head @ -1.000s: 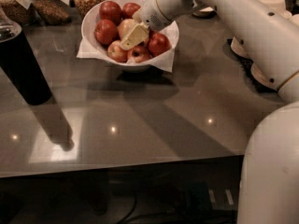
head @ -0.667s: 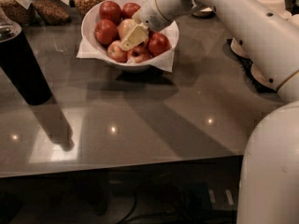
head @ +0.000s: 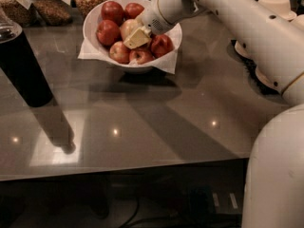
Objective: Pick apple from white bowl
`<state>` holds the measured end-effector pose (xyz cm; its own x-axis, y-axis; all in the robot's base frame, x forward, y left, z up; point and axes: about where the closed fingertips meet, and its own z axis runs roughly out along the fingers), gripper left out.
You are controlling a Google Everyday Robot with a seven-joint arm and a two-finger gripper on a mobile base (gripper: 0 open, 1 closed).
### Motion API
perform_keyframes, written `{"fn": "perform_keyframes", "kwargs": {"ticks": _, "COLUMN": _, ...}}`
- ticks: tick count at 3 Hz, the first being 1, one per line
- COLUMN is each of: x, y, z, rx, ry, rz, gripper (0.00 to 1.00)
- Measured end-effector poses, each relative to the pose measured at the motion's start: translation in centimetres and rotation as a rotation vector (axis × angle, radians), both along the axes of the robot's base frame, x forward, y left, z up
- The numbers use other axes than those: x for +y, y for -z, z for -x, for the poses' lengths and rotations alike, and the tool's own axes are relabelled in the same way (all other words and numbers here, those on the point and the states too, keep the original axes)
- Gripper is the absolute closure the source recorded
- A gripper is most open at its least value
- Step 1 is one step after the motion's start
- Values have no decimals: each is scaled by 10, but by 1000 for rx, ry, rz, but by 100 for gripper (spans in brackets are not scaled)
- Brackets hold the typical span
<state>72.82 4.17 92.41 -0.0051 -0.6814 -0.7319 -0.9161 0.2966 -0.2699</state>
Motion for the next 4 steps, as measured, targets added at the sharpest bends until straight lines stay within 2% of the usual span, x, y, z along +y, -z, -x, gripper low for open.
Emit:
{"fn": "perform_keyframes", "kwargs": {"ticks": 2, "x": -1, "y": -3, "z": 6, "rx": -45, "ry": -5, "rz": 14, "gripper": 99}}
{"fn": "perform_keyframes", "kwargs": {"ticks": 4, "x": -10, "y": -44, "z": 26, "rx": -122, "ry": -50, "rz": 40, "gripper": 100}}
